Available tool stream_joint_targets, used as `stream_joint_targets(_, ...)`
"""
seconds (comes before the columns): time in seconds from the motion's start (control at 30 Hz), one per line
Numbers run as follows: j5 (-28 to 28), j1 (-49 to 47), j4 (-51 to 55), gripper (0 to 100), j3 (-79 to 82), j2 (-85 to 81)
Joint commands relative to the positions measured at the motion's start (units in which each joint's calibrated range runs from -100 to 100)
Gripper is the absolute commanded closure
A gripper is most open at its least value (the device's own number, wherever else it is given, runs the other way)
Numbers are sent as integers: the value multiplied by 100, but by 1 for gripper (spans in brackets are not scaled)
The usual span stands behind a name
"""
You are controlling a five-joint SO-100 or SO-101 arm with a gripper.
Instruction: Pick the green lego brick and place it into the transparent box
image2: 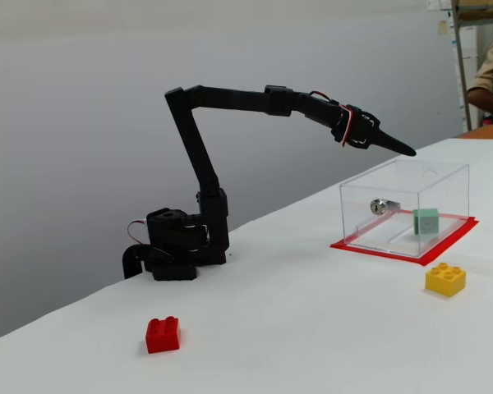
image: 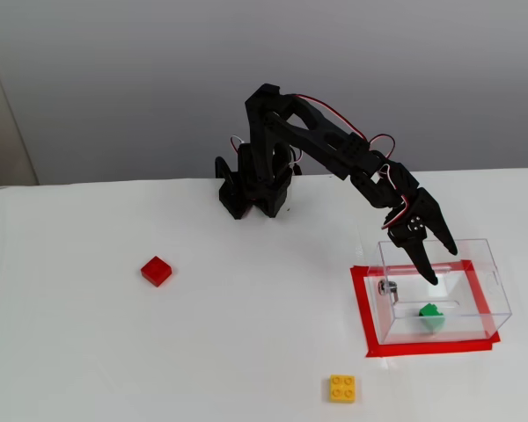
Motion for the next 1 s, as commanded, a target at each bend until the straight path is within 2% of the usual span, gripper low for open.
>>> stream_joint_targets(0.0, -23, 46, -76, 71, -294, -30)
stream_joint_targets(0.17, -23, 61, -50, 75, -294, -30)
stream_joint_targets(0.4, -18, 179, -15, 98, -294, -132)
stream_joint_targets(0.97, 14, 1310, 2, 99, 574, -1370)
